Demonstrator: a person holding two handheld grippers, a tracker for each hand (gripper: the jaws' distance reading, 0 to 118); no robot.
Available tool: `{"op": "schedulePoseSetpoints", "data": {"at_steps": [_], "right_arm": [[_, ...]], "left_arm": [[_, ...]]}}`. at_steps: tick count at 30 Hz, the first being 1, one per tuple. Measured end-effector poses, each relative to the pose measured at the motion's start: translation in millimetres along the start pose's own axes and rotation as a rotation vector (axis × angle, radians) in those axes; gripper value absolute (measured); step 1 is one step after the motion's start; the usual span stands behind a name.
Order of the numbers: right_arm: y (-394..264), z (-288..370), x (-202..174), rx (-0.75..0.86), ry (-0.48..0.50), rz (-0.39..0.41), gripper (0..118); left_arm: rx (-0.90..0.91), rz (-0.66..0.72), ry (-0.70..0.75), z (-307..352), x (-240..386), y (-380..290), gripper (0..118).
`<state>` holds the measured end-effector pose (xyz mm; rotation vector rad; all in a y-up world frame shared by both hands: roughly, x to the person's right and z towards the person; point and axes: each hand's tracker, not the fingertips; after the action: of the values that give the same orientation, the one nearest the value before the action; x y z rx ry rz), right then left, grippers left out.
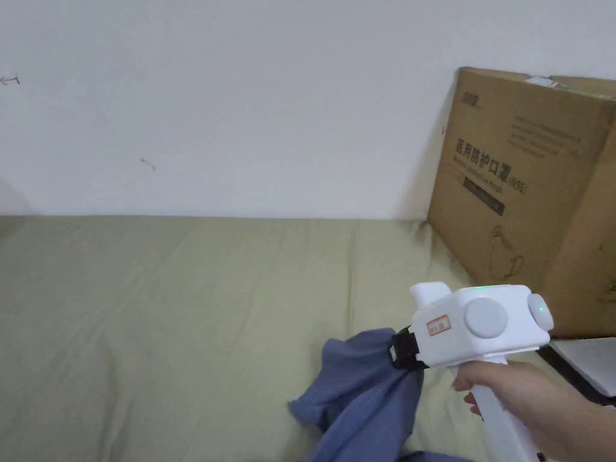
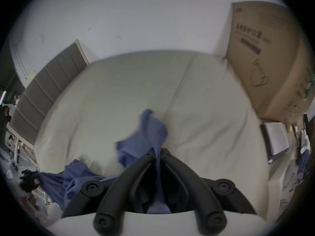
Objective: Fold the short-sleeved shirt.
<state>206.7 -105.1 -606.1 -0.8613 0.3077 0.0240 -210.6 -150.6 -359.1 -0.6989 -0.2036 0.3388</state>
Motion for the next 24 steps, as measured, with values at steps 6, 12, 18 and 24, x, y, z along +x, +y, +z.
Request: {"op": "schedulePoseSetpoints", "data": {"at_steps": [6, 12, 18, 24], "right_arm": [[5.2, 126.5, 26.9, 0.173, -0.046, -0.015, 2], [0.8, 221.9, 55.7, 0.288, -0.111, -0.083, 2], [8.2, 283.5, 74.9, 0.384, -0.097, -0.172, 2], [26.7, 322.0, 72.9, 0.480, -0.108, -0.197, 2]], "left_arm": [[0.116, 0.024, 0.025, 45.4, 5.2, 32.0, 8], [0.204, 0.003, 0.045, 84.3, 20.3, 64.2, 8], [0.272, -0.027, 0.033, 112.0, 31.3, 96.6, 8], [0.316, -0.025, -0.011, 122.8, 43.2, 126.2, 8]]}}
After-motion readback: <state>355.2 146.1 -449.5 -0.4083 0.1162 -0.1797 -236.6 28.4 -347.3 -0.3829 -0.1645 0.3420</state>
